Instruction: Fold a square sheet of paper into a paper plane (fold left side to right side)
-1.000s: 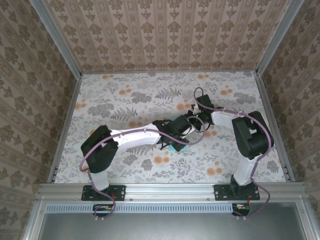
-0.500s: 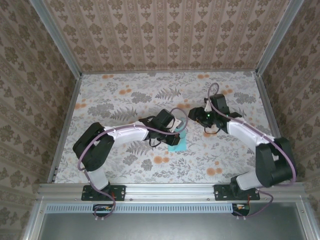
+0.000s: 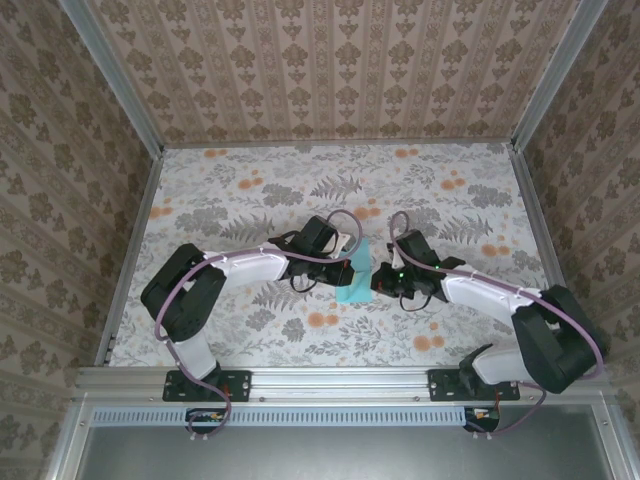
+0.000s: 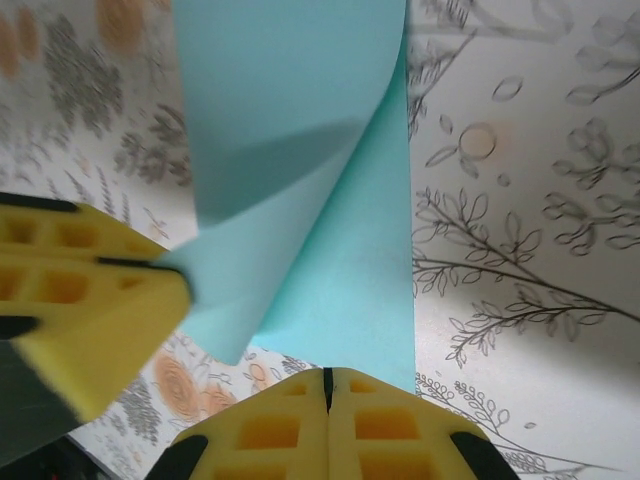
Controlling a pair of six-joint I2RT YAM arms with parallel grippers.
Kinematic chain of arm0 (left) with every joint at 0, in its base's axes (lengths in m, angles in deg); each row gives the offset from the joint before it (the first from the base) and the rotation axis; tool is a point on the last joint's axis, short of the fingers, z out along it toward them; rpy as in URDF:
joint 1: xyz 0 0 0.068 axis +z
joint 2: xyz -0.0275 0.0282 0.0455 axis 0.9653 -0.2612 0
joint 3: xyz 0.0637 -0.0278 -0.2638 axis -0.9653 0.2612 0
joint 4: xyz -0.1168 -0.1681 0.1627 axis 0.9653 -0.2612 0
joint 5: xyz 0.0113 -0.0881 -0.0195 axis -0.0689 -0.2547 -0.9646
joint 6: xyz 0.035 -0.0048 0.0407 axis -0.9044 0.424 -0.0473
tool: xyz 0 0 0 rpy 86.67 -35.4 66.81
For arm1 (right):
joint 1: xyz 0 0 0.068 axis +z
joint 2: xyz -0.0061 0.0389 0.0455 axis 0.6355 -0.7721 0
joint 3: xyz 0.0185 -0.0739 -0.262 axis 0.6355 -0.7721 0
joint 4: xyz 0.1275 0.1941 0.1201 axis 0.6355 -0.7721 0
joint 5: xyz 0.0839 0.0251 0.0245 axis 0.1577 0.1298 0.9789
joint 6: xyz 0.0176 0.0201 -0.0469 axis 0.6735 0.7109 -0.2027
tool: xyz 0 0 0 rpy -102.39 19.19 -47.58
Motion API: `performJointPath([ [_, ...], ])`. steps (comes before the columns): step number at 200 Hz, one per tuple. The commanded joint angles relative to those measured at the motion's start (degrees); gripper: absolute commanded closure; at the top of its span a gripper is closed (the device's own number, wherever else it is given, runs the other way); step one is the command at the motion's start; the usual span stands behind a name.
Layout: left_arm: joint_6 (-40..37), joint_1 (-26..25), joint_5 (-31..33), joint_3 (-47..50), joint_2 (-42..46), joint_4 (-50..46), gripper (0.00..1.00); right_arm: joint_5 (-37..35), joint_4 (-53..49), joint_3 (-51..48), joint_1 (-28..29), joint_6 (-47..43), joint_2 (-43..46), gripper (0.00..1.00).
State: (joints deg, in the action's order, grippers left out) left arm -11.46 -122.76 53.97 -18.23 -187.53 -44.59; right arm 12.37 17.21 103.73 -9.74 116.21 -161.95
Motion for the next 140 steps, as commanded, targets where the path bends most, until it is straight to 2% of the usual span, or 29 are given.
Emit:
performJointPath([
  [1, 1.2, 0.4, 0.5, 0.3, 1.7, -0.5, 1.00, -2.0, 1.0, 1.5, 2.0, 1.1, -3.8, 1.00],
  [45, 0.2, 0.8, 2.2, -0.7, 1.5, -3.4, 1.00, -2.9, -1.9, 4.5, 3.7, 0.0, -9.2, 1.00],
  [140, -3.5, 2.7, 3.6, -3.8, -0.6, -7.7, 1.00, -4.8, -9.3, 5.8, 3.8, -3.1, -11.7, 1.00],
])
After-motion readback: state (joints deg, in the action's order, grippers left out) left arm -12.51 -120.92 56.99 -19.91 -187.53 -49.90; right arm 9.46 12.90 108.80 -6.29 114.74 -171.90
